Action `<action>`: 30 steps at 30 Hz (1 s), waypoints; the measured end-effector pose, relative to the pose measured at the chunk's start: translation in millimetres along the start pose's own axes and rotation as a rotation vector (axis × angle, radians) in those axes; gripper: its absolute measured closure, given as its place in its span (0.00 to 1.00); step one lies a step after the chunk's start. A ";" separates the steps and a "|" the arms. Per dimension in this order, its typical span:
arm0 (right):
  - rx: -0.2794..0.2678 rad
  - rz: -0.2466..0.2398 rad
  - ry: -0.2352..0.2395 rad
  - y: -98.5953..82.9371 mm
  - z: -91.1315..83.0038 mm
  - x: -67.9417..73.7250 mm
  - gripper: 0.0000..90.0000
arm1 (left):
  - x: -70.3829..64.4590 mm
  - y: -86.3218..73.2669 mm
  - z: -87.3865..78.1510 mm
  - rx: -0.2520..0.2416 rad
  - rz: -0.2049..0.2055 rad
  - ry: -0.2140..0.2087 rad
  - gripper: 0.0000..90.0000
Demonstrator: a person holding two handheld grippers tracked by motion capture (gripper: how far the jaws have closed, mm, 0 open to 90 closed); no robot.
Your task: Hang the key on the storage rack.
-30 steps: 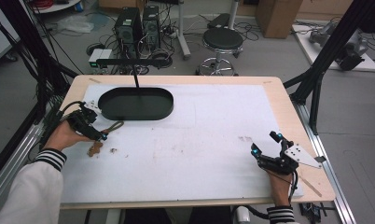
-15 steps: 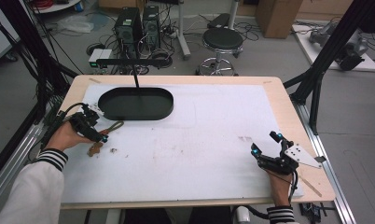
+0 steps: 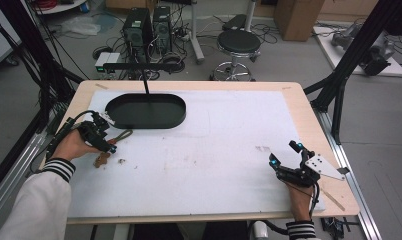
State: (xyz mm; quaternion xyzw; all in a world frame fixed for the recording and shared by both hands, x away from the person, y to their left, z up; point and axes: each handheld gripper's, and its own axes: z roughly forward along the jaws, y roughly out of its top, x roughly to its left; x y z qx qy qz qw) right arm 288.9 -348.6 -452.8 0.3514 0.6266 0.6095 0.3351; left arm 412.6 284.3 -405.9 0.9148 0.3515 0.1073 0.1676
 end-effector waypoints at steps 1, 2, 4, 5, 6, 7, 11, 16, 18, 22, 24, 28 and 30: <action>0.000 0.000 0.000 0.0 0.0 0.0 0.11 | 0.2 0.2 0.5 0.001 0.000 -0.001 0.34; 0.000 0.001 0.000 0.0 0.0 0.0 0.11 | 0.2 0.5 0.3 0.005 0.000 0.003 0.35; 0.000 0.001 0.000 0.0 0.0 0.0 0.11 | 0.6 0.6 0.6 0.007 -0.003 0.003 0.38; 0.000 0.001 0.000 0.0 0.0 0.0 0.11 | 0.3 0.6 0.8 0.006 -0.007 0.004 0.39; 0.001 0.000 0.001 0.0 -0.1 -0.1 0.11 | 0.8 0.9 0.6 0.012 -0.003 0.005 0.40; 0.000 0.002 0.000 0.1 -0.1 0.0 0.10 | 1.0 1.1 1.0 0.012 -0.010 0.004 0.41; 0.001 0.000 0.000 0.0 0.0 -0.1 0.11 | 1.1 3.4 0.0 0.009 -0.011 0.004 0.48; 0.000 0.000 0.000 0.0 0.0 0.0 0.11 | -0.1 5.8 2.0 0.030 -0.004 0.012 0.54; 0.001 0.000 0.000 0.0 -0.1 0.0 0.11 | 0.2 5.9 2.6 0.036 -0.009 0.013 0.57; 0.000 0.002 0.000 0.0 -0.1 0.0 0.11 | 0.4 5.7 3.3 0.045 -0.013 0.015 0.66; 0.000 0.003 0.001 0.0 -0.1 -0.1 0.11 | -0.1 5.5 3.3 0.036 -0.014 0.013 0.68; -0.001 0.002 0.000 -0.1 0.0 -0.2 0.11 | -0.5 5.8 2.9 0.037 -0.001 0.012 0.75; -0.001 0.002 0.000 -0.1 0.0 -0.2 0.11 | -1.1 5.5 2.5 0.037 0.006 0.011 0.76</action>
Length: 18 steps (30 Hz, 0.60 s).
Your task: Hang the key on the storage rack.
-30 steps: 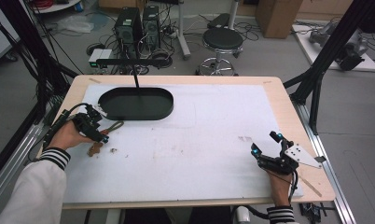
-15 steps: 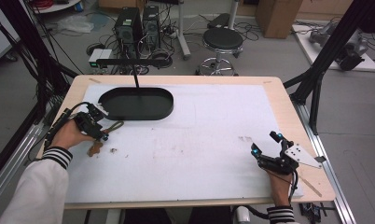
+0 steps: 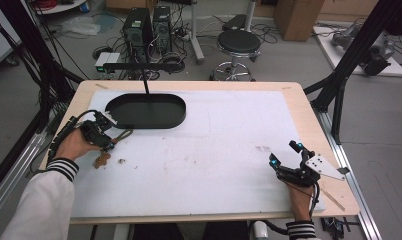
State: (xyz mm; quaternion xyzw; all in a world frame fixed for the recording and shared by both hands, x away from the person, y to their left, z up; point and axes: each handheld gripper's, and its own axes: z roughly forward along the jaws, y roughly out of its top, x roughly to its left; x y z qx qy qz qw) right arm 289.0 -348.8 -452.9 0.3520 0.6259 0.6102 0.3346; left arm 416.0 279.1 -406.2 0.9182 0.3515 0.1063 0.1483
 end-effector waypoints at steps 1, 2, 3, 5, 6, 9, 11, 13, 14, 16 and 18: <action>0.000 0.000 0.000 0.0 0.0 0.1 0.11 | -0.4 -0.1 -0.3 -0.003 0.005 0.005 0.78; 0.000 0.000 0.001 0.0 0.0 0.1 0.11 | -1.5 -0.3 0.0 -0.010 0.002 0.006 0.78; -0.003 -0.004 0.000 0.0 0.2 -0.3 0.11 | -1.7 0.0 -0.7 -0.002 0.012 0.014 0.79; -0.003 -0.003 0.000 0.0 0.2 -0.2 0.11 | -2.4 0.4 -1.6 0.007 0.016 0.021 0.80; -0.003 -0.003 0.000 0.0 0.2 -0.3 0.11 | -2.7 0.5 -1.7 0.006 0.013 0.021 0.81; -0.003 -0.004 0.000 0.0 0.2 -0.4 0.11 | -3.4 0.7 -1.9 0.005 0.001 0.024 0.83; -0.009 -0.014 -0.001 0.1 0.5 -1.3 0.11 | -4.3 0.8 -2.5 0.010 0.000 0.027 0.84; -0.009 -0.014 -0.001 0.0 0.5 -1.4 0.11 | -4.9 0.4 -2.7 0.009 -0.005 0.032 0.84; -0.008 -0.013 -0.001 0.0 0.5 -1.3 0.11 | -4.9 0.2 -3.1 0.009 -0.008 0.034 0.84; -0.008 -0.012 -0.001 0.0 0.4 -1.2 0.11 | -4.8 0.0 -4.9 0.004 -0.007 0.035 0.84; -0.008 -0.012 -0.001 0.0 0.4 -1.3 0.11 | -5.0 -0.2 -8.2 -0.012 -0.012 0.031 0.84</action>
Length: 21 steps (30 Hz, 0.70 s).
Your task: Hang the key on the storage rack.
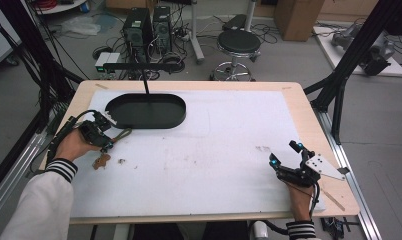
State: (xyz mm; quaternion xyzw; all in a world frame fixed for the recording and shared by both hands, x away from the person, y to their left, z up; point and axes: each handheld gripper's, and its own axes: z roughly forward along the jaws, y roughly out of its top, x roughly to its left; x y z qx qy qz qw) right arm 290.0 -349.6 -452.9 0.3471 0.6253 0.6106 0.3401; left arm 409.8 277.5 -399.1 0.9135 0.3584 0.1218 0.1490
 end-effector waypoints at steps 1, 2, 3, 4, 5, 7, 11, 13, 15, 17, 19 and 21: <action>0.001 0.001 0.000 0.0 -0.1 0.1 0.11 | -0.2 -0.2 -2.5 -0.015 -0.004 0.000 0.84; 0.000 0.001 0.000 0.1 0.0 0.0 0.11 | -0.4 -0.5 -4.7 -0.025 -0.008 -0.004 0.84; 0.000 0.000 0.000 0.0 0.0 0.0 0.11 | -0.5 -0.7 -7.3 -0.040 -0.005 -0.004 0.84; 0.005 0.009 0.002 0.0 -0.3 0.7 0.11 | -0.6 -1.1 -10.2 -0.051 -0.006 -0.006 0.84; 0.000 0.000 -0.001 0.1 0.0 0.1 0.11 | -0.6 -1.6 -12.8 -0.071 -0.010 -0.009 0.84; 0.005 0.009 0.001 0.0 -0.3 0.9 0.11 | -1.1 -2.3 -18.6 -0.104 -0.018 -0.001 0.84; 0.001 0.003 0.000 0.1 0.0 0.4 0.11 | 1.1 -3.6 -33.8 -0.214 -0.041 -0.006 0.84; 0.008 0.013 0.001 0.0 -0.4 1.3 0.11 | 2.5 -4.2 -41.0 -0.278 -0.068 -0.001 0.84; 0.006 0.010 0.001 0.0 -0.3 1.0 0.11 | 3.4 -5.0 -48.3 -0.348 -0.088 0.024 0.84; 0.001 0.003 0.000 0.1 0.0 0.5 0.11 | 4.6 -6.0 -55.8 -0.419 -0.110 0.047 0.84; 0.005 0.009 0.001 0.0 -0.3 0.8 0.11 | 5.9 -7.0 -61.7 -0.470 -0.137 0.057 0.84; 0.005 0.010 0.003 0.0 -0.3 0.9 0.11 | 6.7 -7.3 -65.4 -0.503 -0.156 0.064 0.84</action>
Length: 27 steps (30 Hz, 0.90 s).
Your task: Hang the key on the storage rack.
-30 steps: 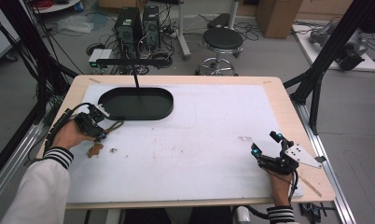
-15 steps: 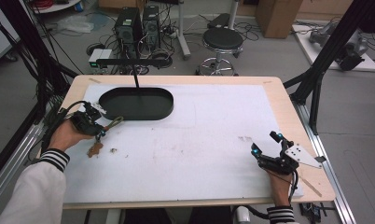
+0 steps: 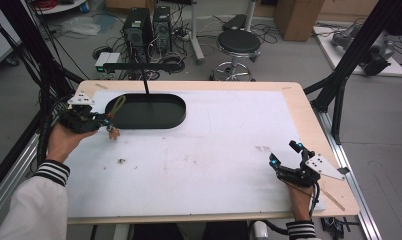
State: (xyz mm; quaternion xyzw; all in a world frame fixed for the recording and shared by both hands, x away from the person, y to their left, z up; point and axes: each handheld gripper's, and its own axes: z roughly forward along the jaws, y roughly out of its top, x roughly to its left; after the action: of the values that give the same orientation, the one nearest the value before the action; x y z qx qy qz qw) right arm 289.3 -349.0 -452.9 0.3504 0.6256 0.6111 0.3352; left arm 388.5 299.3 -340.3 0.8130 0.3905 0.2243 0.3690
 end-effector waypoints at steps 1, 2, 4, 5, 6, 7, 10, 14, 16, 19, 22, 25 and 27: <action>0.000 0.000 -0.001 0.0 0.0 0.0 0.11 | 0.2 1.1 -2.0 -0.015 -0.007 0.020 0.84; 0.000 0.001 0.000 0.0 0.0 0.1 0.11 | 1.0 2.4 -4.4 -0.038 -0.012 0.031 0.84; 0.000 0.000 -0.001 0.0 0.0 0.1 0.11 | 1.2 4.4 -6.5 -0.077 -0.026 0.044 0.84; 0.001 -0.001 -0.001 0.0 0.0 0.0 0.11 | 0.7 5.9 -7.6 -0.093 -0.026 0.056 0.84; 0.000 0.000 0.000 0.0 0.0 0.0 0.11 | 0.3 7.5 -8.6 -0.104 -0.019 0.068 0.84; 0.001 -0.001 -0.001 0.0 0.0 -0.1 0.11 | -0.4 8.7 -8.9 -0.116 -0.018 0.076 0.84; -0.001 -0.005 -0.002 0.0 0.0 -0.4 0.11 | -3.0 14.2 -9.3 -0.171 -0.019 0.100 0.84; -0.001 -0.004 -0.002 0.1 0.0 -0.3 0.11 | -4.1 18.8 -6.9 -0.204 -0.043 0.104 0.84; 0.002 0.001 -0.001 0.0 -0.1 0.1 0.11 | -5.2 21.8 -5.3 -0.207 -0.036 0.111 0.84; -0.001 -0.006 -0.002 0.0 0.0 -0.5 0.11 | -3.7 26.0 -4.3 -0.227 -0.047 0.125 0.84; -0.001 -0.005 -0.002 0.0 0.0 -0.4 0.11 | 2.1 29.4 -5.1 -0.250 -0.070 0.138 0.84; -0.001 -0.005 -0.002 0.0 0.0 -0.6 0.11 | 7.1 31.8 -4.2 -0.255 -0.079 0.162 0.84; -0.001 0.002 -0.001 0.2 0.0 -0.3 0.11 | 11.1 31.5 -4.1 -0.272 -0.087 0.169 0.84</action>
State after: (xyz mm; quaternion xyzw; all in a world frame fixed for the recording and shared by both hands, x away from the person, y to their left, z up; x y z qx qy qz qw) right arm 289.5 -349.3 -452.7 0.3510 0.6250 0.6115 0.3351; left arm 407.2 296.7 -312.5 0.7162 0.4210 0.3267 0.4507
